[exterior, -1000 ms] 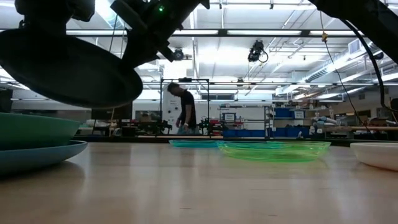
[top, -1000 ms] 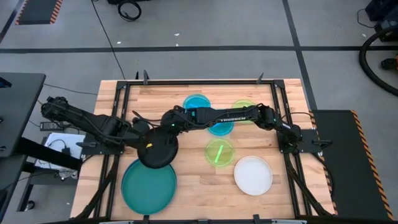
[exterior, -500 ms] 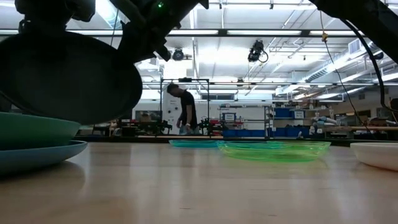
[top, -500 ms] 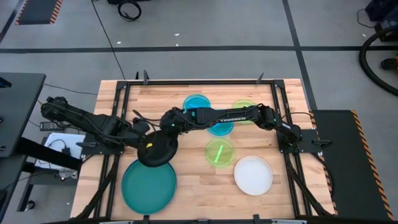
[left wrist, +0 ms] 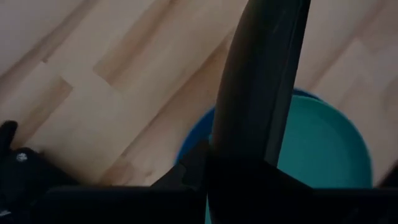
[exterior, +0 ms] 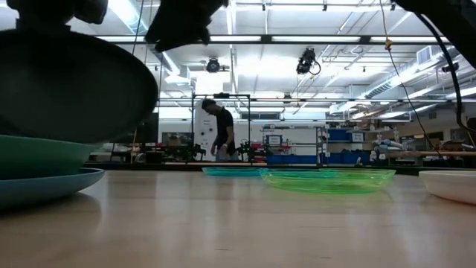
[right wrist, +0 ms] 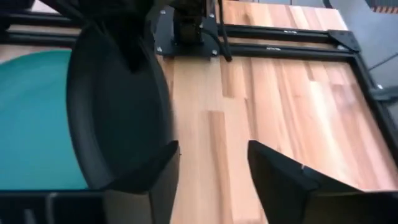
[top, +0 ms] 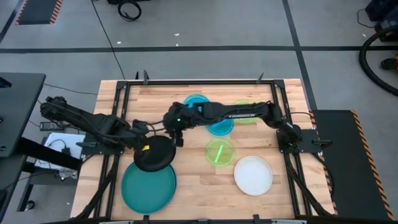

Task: Stack plastic plates
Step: Stack the black plate on top of the green plate

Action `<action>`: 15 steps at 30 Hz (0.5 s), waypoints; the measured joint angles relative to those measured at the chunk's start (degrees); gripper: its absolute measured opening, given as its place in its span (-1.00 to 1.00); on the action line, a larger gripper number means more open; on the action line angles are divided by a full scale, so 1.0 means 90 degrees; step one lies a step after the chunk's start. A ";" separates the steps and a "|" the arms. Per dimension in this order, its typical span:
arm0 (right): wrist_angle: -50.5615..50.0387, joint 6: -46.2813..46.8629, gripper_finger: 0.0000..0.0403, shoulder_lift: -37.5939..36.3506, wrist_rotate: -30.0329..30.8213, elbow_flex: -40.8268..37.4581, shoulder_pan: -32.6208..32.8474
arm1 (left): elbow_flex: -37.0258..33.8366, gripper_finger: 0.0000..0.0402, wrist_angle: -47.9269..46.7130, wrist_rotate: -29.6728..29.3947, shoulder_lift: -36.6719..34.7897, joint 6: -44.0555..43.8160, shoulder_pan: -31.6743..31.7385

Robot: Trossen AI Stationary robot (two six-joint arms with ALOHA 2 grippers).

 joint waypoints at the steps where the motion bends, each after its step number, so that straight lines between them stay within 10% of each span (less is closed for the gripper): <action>1: -0.0145 -0.0017 0.05 -0.0099 -0.0002 -0.0006 -0.0011 | 0.0022 -0.75 -0.0005 0.0019 -0.0067 -0.0002 -0.0020; 15: 0.0114 0.0343 0.15 -0.1565 0.0301 -0.2668 0.0009 | 0.0044 -0.75 -0.0080 0.0149 -0.1122 -0.0653 -0.0504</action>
